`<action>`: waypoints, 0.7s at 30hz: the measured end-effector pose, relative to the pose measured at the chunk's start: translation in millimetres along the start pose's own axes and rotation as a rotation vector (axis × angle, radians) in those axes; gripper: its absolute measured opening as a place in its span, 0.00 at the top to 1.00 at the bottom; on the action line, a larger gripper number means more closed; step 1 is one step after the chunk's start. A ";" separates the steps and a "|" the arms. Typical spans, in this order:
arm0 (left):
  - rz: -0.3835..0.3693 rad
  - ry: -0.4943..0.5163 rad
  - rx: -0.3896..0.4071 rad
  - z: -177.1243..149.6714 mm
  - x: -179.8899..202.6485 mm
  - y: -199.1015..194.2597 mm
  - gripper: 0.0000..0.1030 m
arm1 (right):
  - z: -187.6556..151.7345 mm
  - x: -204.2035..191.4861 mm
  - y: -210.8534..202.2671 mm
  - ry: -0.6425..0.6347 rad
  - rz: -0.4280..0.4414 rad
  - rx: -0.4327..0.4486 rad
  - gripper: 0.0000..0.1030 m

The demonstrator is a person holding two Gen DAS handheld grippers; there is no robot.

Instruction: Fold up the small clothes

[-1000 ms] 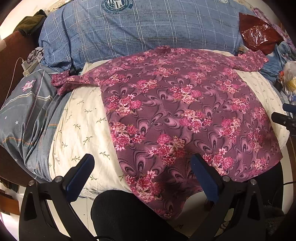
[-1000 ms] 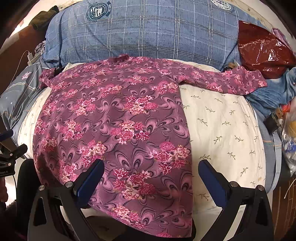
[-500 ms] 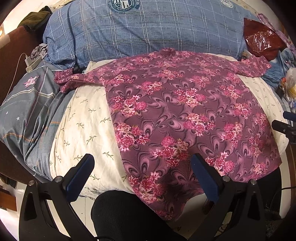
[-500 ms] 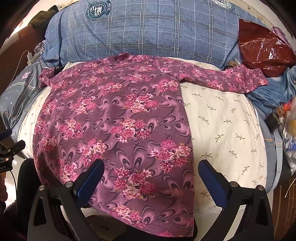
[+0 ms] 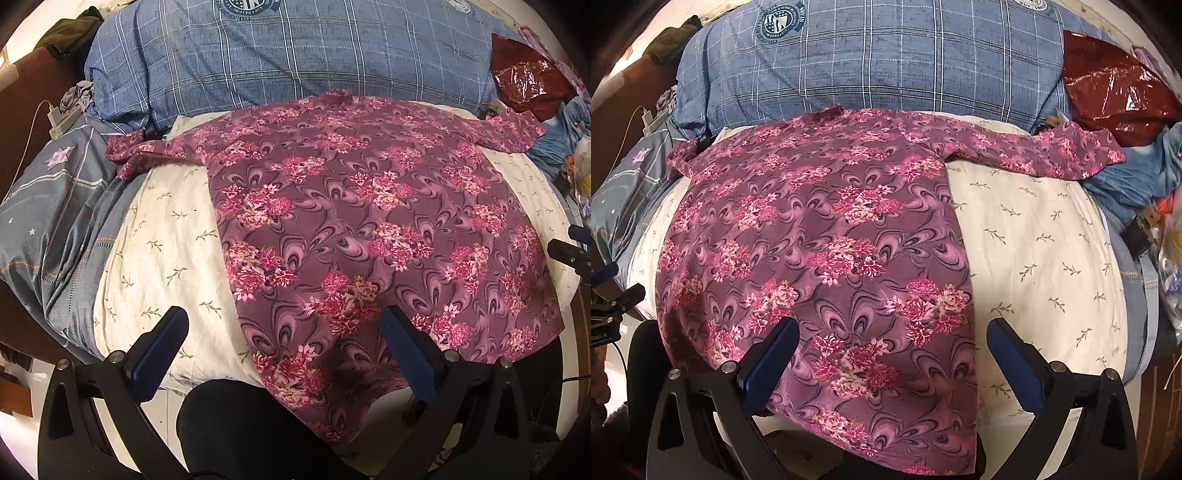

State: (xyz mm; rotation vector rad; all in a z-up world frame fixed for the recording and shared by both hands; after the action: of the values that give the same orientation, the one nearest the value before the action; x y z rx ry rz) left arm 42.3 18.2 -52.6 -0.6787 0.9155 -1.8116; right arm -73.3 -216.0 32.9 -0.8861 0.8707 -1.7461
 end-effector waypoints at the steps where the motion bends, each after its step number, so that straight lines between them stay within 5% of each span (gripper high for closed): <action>1: 0.000 0.000 -0.004 0.3 0.8 1.9 0.00 | -0.1 1.1 0.9 0.004 0.003 -0.001 0.01; 11: 0.010 -0.060 -0.034 9.9 -24.6 13.5 0.00 | -2.9 60.7 24.6 0.157 -0.026 -0.031 0.01; 14: 0.034 -0.178 -0.089 13.1 -61.9 23.3 0.00 | -18.3 85.3 49.9 0.222 -0.019 -0.115 0.04; 17: 0.020 -0.270 -0.159 7.4 -84.0 37.5 0.00 | -37.7 82.4 72.3 0.255 0.092 -0.195 0.12; 21: -0.089 -0.310 -0.289 -13.6 -74.8 63.6 0.00 | -46.5 62.0 76.6 0.166 0.107 -0.197 0.13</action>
State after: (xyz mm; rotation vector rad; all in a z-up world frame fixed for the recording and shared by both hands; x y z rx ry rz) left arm 92.5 74.7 -116.6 -1.1638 0.9548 -1.6034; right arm -97.9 -288.9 -44.2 -0.8132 1.1939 -1.6786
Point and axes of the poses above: each gripper's, at about its wrist camera, not at the fingertips, and y roughly the way its jaws point, x to its right, z to its top, the point moved 8 cm from there along y, roughly the way its jaws point, and after that the axes turned 10 degrees about -z, right-handed, at the moved point
